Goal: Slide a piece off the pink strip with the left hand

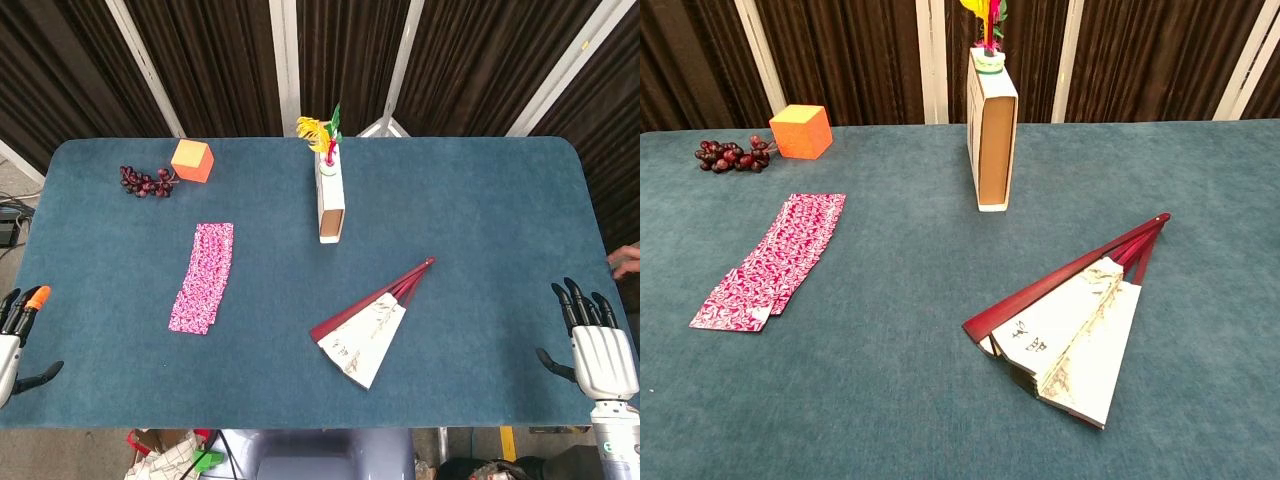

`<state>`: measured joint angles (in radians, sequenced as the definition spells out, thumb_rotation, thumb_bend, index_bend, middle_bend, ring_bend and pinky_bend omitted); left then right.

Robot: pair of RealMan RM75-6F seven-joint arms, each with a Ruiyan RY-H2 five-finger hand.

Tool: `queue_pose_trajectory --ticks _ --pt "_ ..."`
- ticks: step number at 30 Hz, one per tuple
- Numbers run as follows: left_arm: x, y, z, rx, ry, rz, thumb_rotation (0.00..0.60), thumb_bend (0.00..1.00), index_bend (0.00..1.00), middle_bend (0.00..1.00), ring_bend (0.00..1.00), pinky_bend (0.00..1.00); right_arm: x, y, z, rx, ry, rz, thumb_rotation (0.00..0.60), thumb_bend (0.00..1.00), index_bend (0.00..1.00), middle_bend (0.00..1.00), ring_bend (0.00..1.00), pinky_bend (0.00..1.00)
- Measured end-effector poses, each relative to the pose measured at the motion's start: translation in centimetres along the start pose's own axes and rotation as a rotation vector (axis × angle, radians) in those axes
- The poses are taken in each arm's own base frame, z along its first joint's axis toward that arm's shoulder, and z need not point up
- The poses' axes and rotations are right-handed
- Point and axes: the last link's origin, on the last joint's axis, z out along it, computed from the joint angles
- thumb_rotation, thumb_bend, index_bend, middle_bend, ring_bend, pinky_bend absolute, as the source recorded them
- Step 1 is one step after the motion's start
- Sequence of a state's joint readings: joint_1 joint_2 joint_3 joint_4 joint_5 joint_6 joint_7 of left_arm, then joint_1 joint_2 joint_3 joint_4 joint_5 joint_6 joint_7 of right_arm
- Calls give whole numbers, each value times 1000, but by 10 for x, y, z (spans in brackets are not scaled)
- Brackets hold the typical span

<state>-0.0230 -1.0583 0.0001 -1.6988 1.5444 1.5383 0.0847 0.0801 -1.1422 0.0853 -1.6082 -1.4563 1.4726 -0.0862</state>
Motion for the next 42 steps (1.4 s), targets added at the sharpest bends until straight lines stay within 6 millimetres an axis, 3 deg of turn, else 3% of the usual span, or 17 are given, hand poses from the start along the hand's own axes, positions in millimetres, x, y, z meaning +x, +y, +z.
queue_pose_trajectory --ticks 18,24,27,30,32,33,34,38,42 --pt "-3 4 2 -26 -7 12 600 260 41 87 4 110 1 1 0 -4 1 1 600 235 65 40 184 90" --pt "-7 7 5 -58 -14 18 600 283 40 160 85 171 2 1 -1 -5 5 4 600 235 65 40 184 89" --pt "-9 8 7 -70 -22 14 600 323 41 286 191 257 1 1 0 -6 1 3 600 236 65 40 184 90" --pt "-10 9 8 -81 -25 17 600 437 50 569 427 449 1 1 0 -5 -2 2 600 236 65 40 184 90" --pt "-10 10 8 -92 -24 18 600 575 70 767 600 599 1 1 0 -5 -1 3 600 235 64 40 184 90" --pt "-10 11 8 -99 -23 19 600 588 72 779 611 608 1 1 0 -5 -1 3 600 236 64 40 184 90" --pt "-10 12 8 -109 -24 23 600 658 86 832 659 647 1 1 0 -5 -1 3 600 236 64 40 184 90" --pt "-15 15 9 -139 -44 41 600 872 123 890 719 683 0 1 0 -5 -3 3 600 236 65 40 184 90" --pt "-25 19 10 -159 -111 47 600 909 137 895 729 688 0 1 0 -6 -2 4 600 236 65 40 184 90"
